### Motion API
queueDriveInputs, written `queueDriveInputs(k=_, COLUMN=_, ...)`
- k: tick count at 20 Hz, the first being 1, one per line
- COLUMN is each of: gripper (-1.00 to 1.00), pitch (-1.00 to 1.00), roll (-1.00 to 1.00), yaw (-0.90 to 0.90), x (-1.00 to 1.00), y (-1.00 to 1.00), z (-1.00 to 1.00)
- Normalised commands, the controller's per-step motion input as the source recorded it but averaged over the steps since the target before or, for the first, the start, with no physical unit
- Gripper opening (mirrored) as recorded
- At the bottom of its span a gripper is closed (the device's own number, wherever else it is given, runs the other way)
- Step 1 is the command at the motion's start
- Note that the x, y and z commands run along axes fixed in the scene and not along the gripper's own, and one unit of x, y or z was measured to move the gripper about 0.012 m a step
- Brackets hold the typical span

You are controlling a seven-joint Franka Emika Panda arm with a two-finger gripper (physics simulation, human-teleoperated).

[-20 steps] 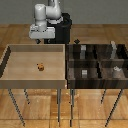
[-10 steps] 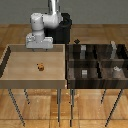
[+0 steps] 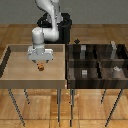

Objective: Place the loaf of bread into the appropriate compartment.

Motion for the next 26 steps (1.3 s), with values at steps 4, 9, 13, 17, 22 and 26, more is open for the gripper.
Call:
queueDriveInputs(k=4, gripper=1.0, pitch=0.0, roll=0.0, yaw=0.0, x=0.0, y=0.0, z=-0.25)
queueDriveInputs(k=9, gripper=1.0, pitch=0.0, roll=0.0, yaw=0.0, x=0.0, y=0.0, z=-0.8)
queueDriveInputs(k=13, gripper=-1.0, pitch=0.0, roll=0.0, yaw=0.0, x=0.0, y=0.0, z=-0.25)
queueDriveInputs(k=17, gripper=-1.0, pitch=0.0, roll=0.0, yaw=0.0, x=0.0, y=0.0, z=0.25)
queueDriveInputs(k=22, gripper=-1.0, pitch=0.0, roll=0.0, yaw=0.0, x=0.0, y=0.0, z=0.8)
queueDriveInputs(k=26, gripper=-1.0, pitch=0.0, roll=0.0, yaw=0.0, x=0.0, y=0.0, z=1.0)
